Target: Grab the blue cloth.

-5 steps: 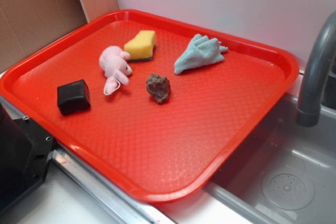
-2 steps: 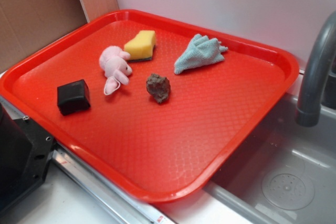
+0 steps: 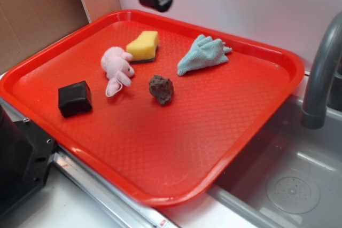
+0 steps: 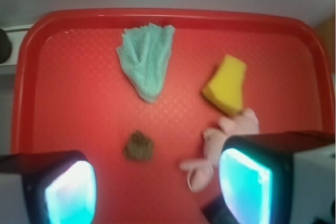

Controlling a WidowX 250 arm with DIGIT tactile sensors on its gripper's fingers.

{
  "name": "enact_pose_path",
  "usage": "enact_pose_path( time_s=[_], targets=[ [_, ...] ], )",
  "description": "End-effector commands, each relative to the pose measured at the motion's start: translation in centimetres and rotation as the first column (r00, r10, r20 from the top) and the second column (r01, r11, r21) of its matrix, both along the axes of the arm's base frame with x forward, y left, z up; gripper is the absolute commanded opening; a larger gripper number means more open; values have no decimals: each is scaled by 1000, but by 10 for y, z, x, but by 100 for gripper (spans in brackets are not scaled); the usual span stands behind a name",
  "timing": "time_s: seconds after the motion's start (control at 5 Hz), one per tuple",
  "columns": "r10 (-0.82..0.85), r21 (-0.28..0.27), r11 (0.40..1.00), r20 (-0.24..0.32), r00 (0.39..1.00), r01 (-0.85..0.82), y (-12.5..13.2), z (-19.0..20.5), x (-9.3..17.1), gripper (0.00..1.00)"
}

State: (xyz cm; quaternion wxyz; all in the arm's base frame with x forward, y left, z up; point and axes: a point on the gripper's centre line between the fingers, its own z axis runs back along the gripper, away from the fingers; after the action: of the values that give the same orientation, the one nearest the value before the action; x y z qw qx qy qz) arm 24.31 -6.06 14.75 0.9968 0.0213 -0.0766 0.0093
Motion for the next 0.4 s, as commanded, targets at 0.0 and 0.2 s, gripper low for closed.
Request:
enact_pose_path(
  time_s=[0.0, 0.2],
  targets=[
    [-86, 74, 994, 28, 996, 84, -3, -13, 45, 100],
    [-146, 162, 976, 8, 989, 143, -7, -33, 67, 100]
  ],
)
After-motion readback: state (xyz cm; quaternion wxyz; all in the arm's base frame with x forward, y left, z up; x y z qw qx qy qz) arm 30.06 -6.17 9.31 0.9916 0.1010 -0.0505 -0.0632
